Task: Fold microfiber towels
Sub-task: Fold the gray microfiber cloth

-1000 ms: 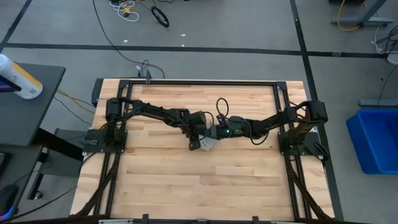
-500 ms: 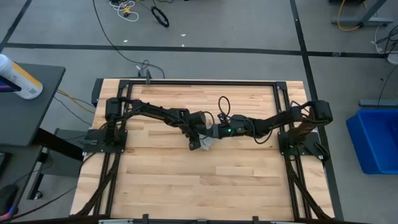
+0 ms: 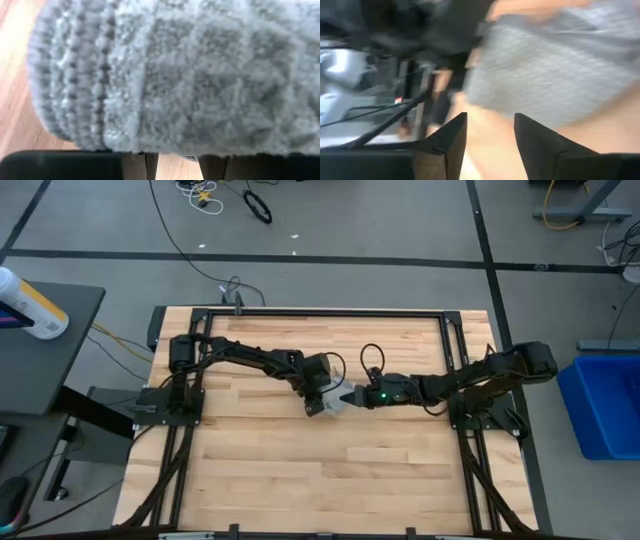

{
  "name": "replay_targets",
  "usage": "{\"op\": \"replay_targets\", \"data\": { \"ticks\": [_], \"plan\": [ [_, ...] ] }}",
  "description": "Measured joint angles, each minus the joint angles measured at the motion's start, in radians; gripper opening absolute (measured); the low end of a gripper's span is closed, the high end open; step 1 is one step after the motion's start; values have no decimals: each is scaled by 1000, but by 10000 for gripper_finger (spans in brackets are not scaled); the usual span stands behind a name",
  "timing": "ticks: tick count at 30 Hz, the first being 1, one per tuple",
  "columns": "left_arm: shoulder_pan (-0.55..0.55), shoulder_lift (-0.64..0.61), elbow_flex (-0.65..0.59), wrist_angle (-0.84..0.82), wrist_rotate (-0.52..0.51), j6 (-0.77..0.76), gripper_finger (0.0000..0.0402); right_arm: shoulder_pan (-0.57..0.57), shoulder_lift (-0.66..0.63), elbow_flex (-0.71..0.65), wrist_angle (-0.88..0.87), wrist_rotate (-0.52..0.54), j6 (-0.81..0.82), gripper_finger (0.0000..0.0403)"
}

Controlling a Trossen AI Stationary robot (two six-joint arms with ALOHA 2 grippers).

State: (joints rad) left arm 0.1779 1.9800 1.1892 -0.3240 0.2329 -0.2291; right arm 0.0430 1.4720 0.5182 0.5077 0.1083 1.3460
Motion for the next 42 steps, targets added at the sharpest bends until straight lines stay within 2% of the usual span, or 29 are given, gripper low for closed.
{"op": "replay_targets", "data": {
  "ticks": [4,10,12,18,28,32,35,42],
  "plan": [
    [-1,0,-1,11,6,0,119,-27,-1,15,-57,-11,7,130],
    [0,1,-2,23,11,-26,120,-71,0,71,-160,-20,-41,25],
    [-1,2,-2,34,11,-32,120,-82,14,94,-172,-44,-80,9],
    [-1,3,-3,54,11,-61,120,-116,120,184,-218,-176,-117,6],
    [1,-27,-5,32,22,-67,120,-104,344,296,-247,-258,-63,2],
    [-3,-89,-3,-90,-34,4,120,-104,367,298,-206,-261,-34,2],
    [3,-165,-4,-175,-35,28,120,-104,367,298,-244,-248,-24,1],
    [17,-436,-3,-331,-81,-2,114,-122,367,297,-217,-246,-55,2]
  ]
}}
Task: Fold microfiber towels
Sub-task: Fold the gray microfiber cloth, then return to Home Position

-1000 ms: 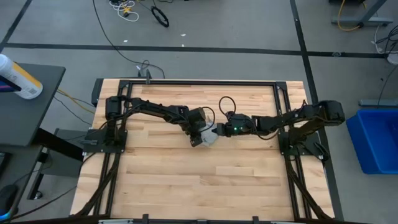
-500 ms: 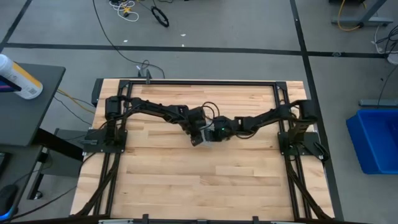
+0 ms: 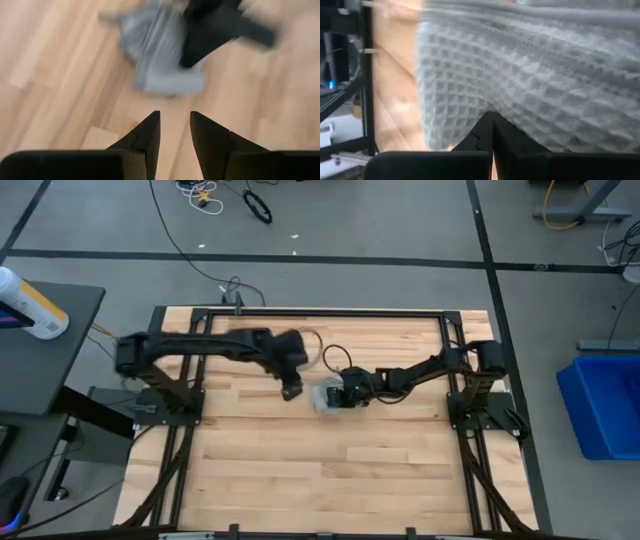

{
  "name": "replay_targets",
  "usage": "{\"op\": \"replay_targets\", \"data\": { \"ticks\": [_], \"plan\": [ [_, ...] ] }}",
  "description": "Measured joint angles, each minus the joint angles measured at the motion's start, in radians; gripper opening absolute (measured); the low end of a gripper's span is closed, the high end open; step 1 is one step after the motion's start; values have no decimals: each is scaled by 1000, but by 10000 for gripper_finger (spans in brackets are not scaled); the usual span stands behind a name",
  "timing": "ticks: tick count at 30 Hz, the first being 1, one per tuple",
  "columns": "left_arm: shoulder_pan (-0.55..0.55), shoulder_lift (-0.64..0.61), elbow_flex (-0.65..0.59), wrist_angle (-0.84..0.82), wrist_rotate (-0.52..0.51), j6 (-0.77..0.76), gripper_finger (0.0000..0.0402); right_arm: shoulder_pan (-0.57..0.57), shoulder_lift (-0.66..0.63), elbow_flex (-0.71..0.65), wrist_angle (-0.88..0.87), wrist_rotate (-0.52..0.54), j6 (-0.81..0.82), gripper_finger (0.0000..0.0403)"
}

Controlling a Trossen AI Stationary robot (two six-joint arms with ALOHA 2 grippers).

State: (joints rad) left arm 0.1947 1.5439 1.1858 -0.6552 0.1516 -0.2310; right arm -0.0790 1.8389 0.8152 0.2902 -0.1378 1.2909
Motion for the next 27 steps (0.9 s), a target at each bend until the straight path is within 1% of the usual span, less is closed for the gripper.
{"op": "replay_targets", "data": {
  "ticks": [1,3,5,7,9,11,13,15,18,20,23,25,27],
  "plan": [
    [-5,-47,2,-5,-8,-20,112,-2,0,-1,29,-4,-20,5],
    [-12,-148,1,-16,-28,-58,110,-4,-17,-3,116,-46,-55,14],
    [-34,-249,1,-6,-86,-94,110,-2,-62,-2,237,-74,-82,30],
    [-47,-351,1,-26,-159,-92,110,3,-121,-1,331,-70,-111,48],
    [-74,-446,2,-31,-236,-68,110,10,-198,-1,356,-33,-150,60],
    [-91,-528,2,-64,-292,-45,110,10,-290,-1,351,7,-220,65],
    [-101,-602,3,-114,-311,-37,110,9,-393,-1,299,31,-306,61],
    [-102,-663,2,-188,-316,-24,110,8,-488,1,228,57,-388,47],
    [-103,-745,1,-306,-319,-19,110,9,-627,0,124,68,-503,15],
    [-104,-796,1,-340,-315,-21,110,12,-708,-1,72,67,-552,6],
    [-104,-870,-10,-372,-300,-11,110,12,-790,-1,72,61,-572,19],
    [-104,-939,-56,-373,-308,-20,110,8,-827,0,80,72,-551,33],
    [-104,-1026,-128,-372,-326,-59,110,-4,-856,0,57,83,-532,45]
  ]
}}
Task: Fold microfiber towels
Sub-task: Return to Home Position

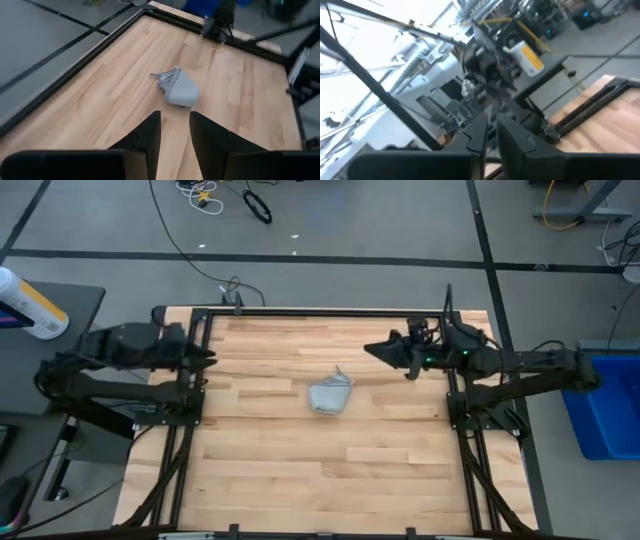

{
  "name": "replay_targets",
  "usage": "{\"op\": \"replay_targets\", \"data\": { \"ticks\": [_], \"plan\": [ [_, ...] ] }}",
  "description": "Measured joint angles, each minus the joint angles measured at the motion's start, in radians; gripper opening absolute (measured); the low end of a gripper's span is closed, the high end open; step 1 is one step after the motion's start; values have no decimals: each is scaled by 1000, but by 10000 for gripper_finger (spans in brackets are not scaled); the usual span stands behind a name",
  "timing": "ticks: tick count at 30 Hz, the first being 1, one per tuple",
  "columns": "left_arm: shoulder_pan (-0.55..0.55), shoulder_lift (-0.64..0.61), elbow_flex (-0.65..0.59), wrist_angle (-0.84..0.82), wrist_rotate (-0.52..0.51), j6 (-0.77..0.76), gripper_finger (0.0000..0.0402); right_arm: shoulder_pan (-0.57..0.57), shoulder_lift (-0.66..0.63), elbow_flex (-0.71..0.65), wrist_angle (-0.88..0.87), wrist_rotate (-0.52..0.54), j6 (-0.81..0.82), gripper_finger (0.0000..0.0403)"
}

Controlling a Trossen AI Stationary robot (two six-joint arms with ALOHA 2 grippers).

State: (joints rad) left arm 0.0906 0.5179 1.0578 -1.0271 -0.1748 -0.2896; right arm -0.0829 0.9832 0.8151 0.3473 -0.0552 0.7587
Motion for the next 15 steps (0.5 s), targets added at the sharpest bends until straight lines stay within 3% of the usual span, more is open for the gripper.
{"op": "replay_targets", "data": {
  "ticks": [7,12,15],
  "plan": [
    [0,-304,-186,32,-113,-253,110,-47,-58,-1,-7,-44,-121,71],
    [1,-445,-205,-3,-149,-282,110,-57,-87,-1,-95,-29,-162,81],
    [1,-502,-203,-24,-138,-287,110,-61,-103,-1,-211,-84,-228,90]
  ]
}}
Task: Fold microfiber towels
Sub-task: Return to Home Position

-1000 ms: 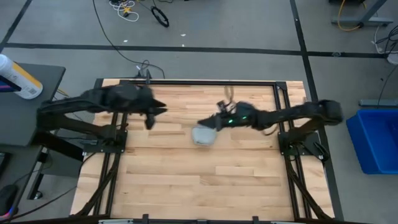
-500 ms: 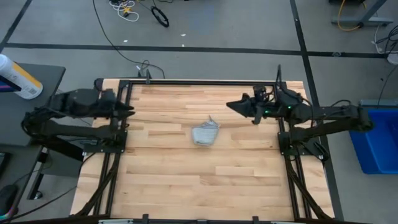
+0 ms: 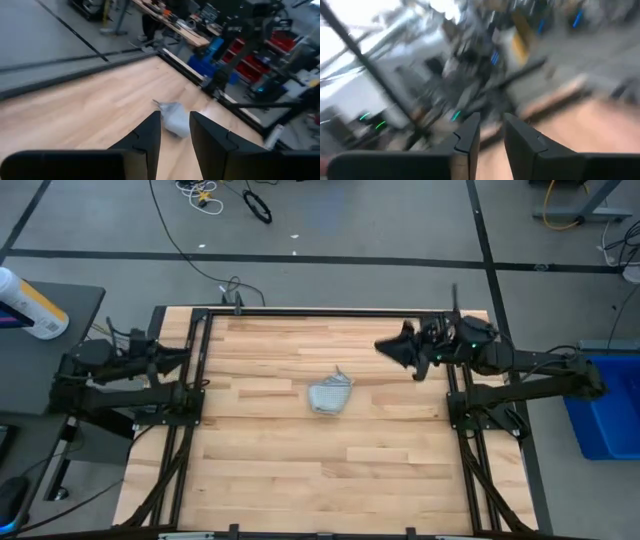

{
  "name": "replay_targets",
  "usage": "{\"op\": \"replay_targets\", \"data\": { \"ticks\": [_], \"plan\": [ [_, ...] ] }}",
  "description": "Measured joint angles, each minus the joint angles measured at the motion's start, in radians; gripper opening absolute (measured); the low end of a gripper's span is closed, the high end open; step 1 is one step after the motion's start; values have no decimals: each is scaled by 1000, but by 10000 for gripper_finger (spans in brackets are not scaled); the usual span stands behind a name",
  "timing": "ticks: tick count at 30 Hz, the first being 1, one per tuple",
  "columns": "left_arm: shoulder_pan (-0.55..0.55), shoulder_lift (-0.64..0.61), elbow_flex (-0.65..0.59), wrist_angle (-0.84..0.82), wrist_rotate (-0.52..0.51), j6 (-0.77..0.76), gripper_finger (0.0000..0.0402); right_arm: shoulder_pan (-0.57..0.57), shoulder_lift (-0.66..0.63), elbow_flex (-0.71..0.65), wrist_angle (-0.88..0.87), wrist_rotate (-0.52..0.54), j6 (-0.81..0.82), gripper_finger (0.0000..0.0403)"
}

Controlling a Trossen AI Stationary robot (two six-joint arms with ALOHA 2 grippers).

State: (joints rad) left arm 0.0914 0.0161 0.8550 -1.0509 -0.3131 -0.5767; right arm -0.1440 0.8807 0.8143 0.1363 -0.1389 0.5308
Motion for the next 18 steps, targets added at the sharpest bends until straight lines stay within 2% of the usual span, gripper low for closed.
{"op": "replay_targets", "data": {
  "ticks": [3,5,8,10,14,18],
  "plan": [
    [0,-12,5,-40,9,-33,110,-7,-9,-1,-108,-125,99,102],
    [0,-12,13,-91,-3,-23,110,-13,-25,-1,-118,-196,36,113],
    [0,-11,-5,-145,33,43,110,0,-71,-1,-134,-263,-162,128],
    [0,-12,-19,-181,34,93,110,10,-125,0,-198,-231,-249,137],
    [0,-12,-59,-188,-25,188,110,25,-276,-3,-403,-36,-345,154],
    [0,-12,-94,-78,-27,315,110,45,-477,-101,-408,10,-392,169]
  ]
}}
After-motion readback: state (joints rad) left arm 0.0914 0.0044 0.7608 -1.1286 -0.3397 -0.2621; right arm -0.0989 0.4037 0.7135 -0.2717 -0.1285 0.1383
